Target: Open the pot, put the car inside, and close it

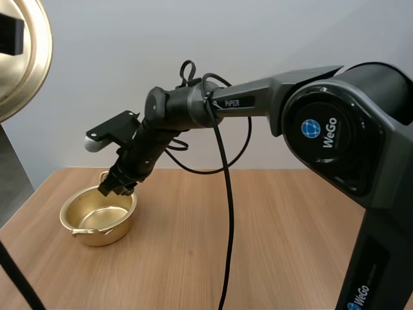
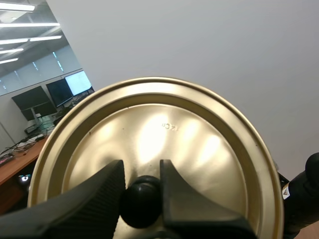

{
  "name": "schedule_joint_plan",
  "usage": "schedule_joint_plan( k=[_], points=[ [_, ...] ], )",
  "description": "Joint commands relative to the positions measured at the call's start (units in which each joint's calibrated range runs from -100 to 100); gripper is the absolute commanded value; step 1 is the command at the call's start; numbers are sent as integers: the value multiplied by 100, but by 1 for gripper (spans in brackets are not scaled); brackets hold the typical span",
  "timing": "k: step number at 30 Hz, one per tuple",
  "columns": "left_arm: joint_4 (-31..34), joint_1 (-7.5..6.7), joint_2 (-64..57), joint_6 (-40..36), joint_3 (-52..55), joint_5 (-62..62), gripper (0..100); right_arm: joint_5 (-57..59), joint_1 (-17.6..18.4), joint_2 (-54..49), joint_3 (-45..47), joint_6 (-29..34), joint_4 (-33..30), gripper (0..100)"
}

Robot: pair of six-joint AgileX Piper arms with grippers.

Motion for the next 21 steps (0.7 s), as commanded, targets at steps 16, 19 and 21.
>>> schedule_joint_plan(
  k=[16, 19, 21],
  points=[
    [-22, 71, -3, 37, 2, 3, 0, 182, 184, 1599, -1470, -14, -35, 0],
    [-22, 71, -3, 37, 2, 3, 0, 200, 184, 1845, -1612, -14, -35, 0],
    [-22, 71, -3, 37, 2, 3, 0, 238, 184, 2000, -1673, -14, -35, 0]
  ],
)
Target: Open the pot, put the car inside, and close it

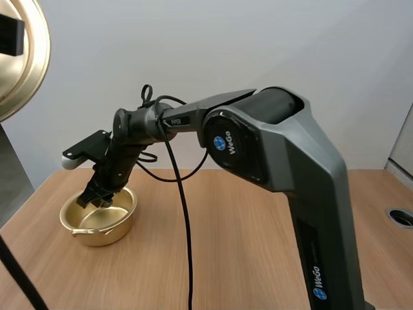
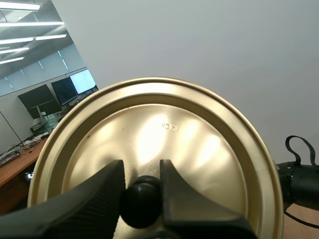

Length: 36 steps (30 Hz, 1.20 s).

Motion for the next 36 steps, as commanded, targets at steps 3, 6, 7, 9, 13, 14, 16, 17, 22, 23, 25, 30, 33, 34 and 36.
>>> schedule_joint_plan(
  k=[3, 6, 7, 9, 13, 14, 16, 17, 22, 23, 25, 30, 33, 34, 36],
  points=[
    [5, 1, -3, 2, 2, 3, 0, 77, 6, 269, -57, -5, -4, 0],
    [5, 1, -3, 2, 2, 3, 0, 96, 6, 325, -72, -5, -4, 0],
    [5, 1, -3, 2, 2, 3, 0, 96, 6, 325, -72, -5, -4, 0],
    [5, 1, -3, 2, 2, 3, 0, 9, 6, 323, -72, -5, 29, 0],
    [15, 1, -3, 3, 2, 3, 0, -337, 6, 323, -72, 224, 5, 0],
    [15, 1, -3, 3, 2, 3, 0, -454, 6, 323, -72, 401, -9, 0],
    [15, 1, -3, 13, 2, 3, 0, -581, 6, 323, -72, 601, -18, 2],
    [15, 1, -3, 13, 2, 3, 0, -630, 6, 323, -72, 601, -18, 14],
    [15, 1, -3, 99, 2, 3, 0, -751, 6, 323, -84, 523, -44, 96],
    [15, 1, -3, 99, 2, 3, 0, -751, 6, 323, -84, 523, -105, 100],
    [15, 1, -3, 99, 2, 3, 0, -827, 6, 323, -113, 523, -277, 100],
    [15, 1, -3, 99, 2, 3, 0, -1170, 6, 244, -113, 540, -497, 100],
    [15, 1, -3, 99, 2, 3, 0, -1391, 6, 95, -113, 540, -497, 100],
    [15, 1, -3, 99, 2, 3, 0, -1483, 6, 32, -113, 526, -524, 100],
    [15, 1, -3, 99, 2, 3, 0, -1547, 6, -121, -113, 514, -636, 100]
  ],
)
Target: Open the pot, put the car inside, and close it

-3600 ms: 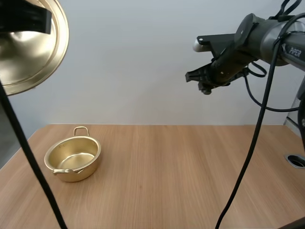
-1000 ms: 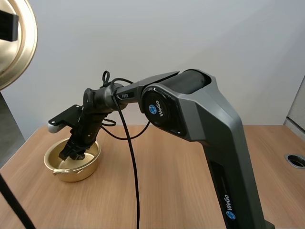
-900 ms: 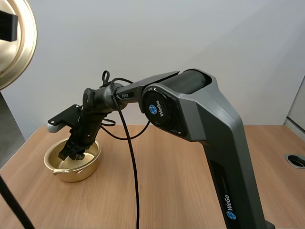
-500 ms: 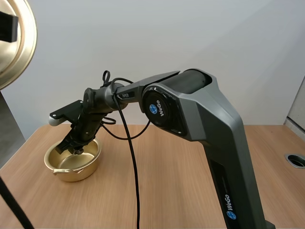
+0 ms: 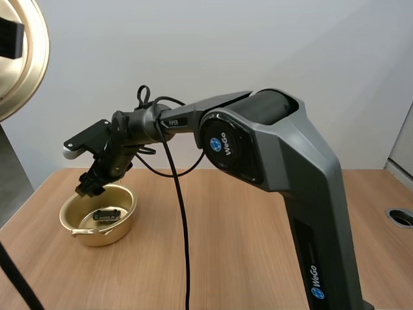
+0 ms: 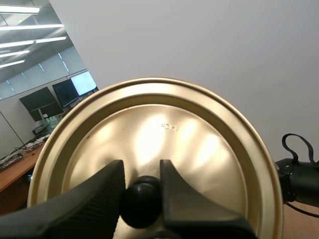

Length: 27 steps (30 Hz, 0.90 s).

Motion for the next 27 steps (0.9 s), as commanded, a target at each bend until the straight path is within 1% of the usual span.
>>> schedule_joint_plan(
  k=[1, 2, 3, 4, 5, 6, 7, 9, 13, 15, 21, 23, 27],
  points=[
    [3, 1, -3, -2, 2, 3, 0, -4, 0, -170, -6, -1, -196, 100],
    [3, 1, -3, -2, 2, 3, 0, 36, 0, -241, -6, -1, -287, 100],
    [3, 1, -3, -2, 2, 3, 0, 75, 0, -340, -6, -1, -398, 95],
    [3, 1, -3, -2, 2, 3, 0, 128, 0, -440, -6, 11, -492, 79],
    [3, 1, -3, -2, 2, 3, 0, 215, -9, -525, -6, 53, -567, 52],
    [3, 1, 8, -5, 2, 3, 0, 347, -33, -628, -6, 139, -577, 20],
    [3, 1, 26, -5, 2, 3, 0, 488, -60, -741, -6, 264, -563, 0],
    [29, 1, 89, -5, 2, 3, 0, 716, -119, -944, -6, 587, -563, 0],
    [160, 1, 315, -39, 78, 3, 0, 1152, -324, -1363, -6, 606, -688, 0],
    [216, 1, 405, -60, 205, 3, 0, 1412, -478, -1545, -6, 735, -808, 0],
    [220, 1, 707, -94, 1003, 3, 0, 2604, -1138, -2034, -6, 1230, -1577, 0],
    [129, 1, 822, -94, 1395, -375, 0, 3109, -1378, -2189, -6, 1386, -1680, 0],
    [-107, 1, 1140, -94, 2253, -1453, 0, 3924, -1909, -2629, -6, 1393, -1617, 0]
  ],
)
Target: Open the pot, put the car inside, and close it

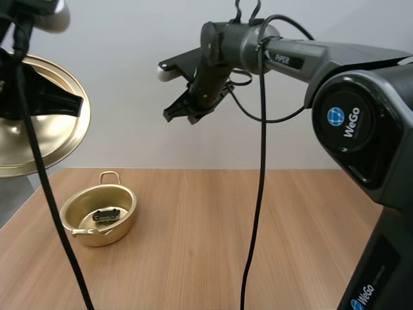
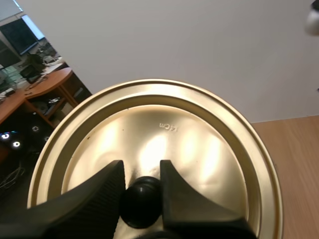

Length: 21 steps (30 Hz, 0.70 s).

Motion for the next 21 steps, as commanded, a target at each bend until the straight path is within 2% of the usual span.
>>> schedule_joint_plan(
  k=[1, 7, 16, 21],
  points=[
    [-145, 1, 190, 0, 753, -1085, 0, 594, -505, -318, -6, 8, 70, 0],
    [-473, 1, 1056, -11, 1734, -2826, 0, 653, -968, -1509, -6, 42, 196, 0],
    [-473, 1, 2550, -277, 1958, -4108, 0, 715, -1011, -3611, -6, 42, 149, 0],
    [-473, 1, 3206, -463, 1958, -4387, 0, 1355, -1011, -4380, -6, 42, 0, 0]
  ],
)
